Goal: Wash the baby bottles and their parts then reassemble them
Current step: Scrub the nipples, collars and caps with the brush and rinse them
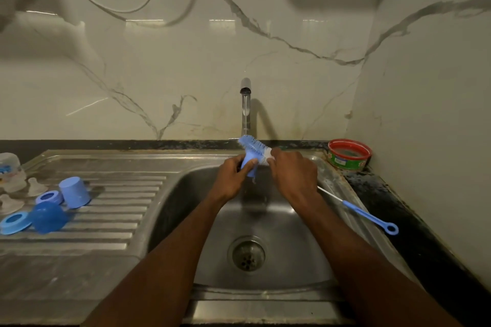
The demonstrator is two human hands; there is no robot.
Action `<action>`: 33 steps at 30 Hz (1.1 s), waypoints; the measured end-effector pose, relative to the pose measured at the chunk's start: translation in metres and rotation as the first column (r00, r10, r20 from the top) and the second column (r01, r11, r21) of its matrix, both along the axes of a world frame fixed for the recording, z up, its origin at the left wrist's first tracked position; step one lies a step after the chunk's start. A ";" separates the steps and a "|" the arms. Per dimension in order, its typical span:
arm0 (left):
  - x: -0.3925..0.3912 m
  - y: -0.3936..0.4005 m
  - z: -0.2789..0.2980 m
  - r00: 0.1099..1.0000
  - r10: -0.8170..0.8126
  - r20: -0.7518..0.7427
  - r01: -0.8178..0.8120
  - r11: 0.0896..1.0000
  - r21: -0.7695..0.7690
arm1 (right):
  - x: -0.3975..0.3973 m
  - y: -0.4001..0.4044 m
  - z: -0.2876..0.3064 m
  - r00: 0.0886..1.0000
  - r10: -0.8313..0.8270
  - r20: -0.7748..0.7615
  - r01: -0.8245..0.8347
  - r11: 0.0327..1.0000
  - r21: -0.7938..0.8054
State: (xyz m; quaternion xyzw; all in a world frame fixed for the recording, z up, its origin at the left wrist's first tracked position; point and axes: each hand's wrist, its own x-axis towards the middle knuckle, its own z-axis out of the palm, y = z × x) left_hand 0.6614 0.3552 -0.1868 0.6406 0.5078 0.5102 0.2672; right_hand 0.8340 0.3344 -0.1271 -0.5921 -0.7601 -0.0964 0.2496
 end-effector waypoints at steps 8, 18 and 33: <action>0.001 0.000 -0.004 0.982 -0.159 0.102 0.174 0.971 -0.162 | 0.001 -0.003 -0.005 0.998 -0.060 0.004 0.060 0.997 -0.043; -0.006 0.002 -0.001 0.990 0.071 0.118 -0.061 0.994 -0.090 | 0.004 -0.007 -0.003 0.999 0.045 -0.003 -0.045 0.998 0.053; -0.003 -0.007 0.007 0.985 -0.090 0.147 0.103 0.991 -0.082 | 0.015 0.011 -0.003 1.000 -0.006 -0.001 0.006 1.000 0.001</action>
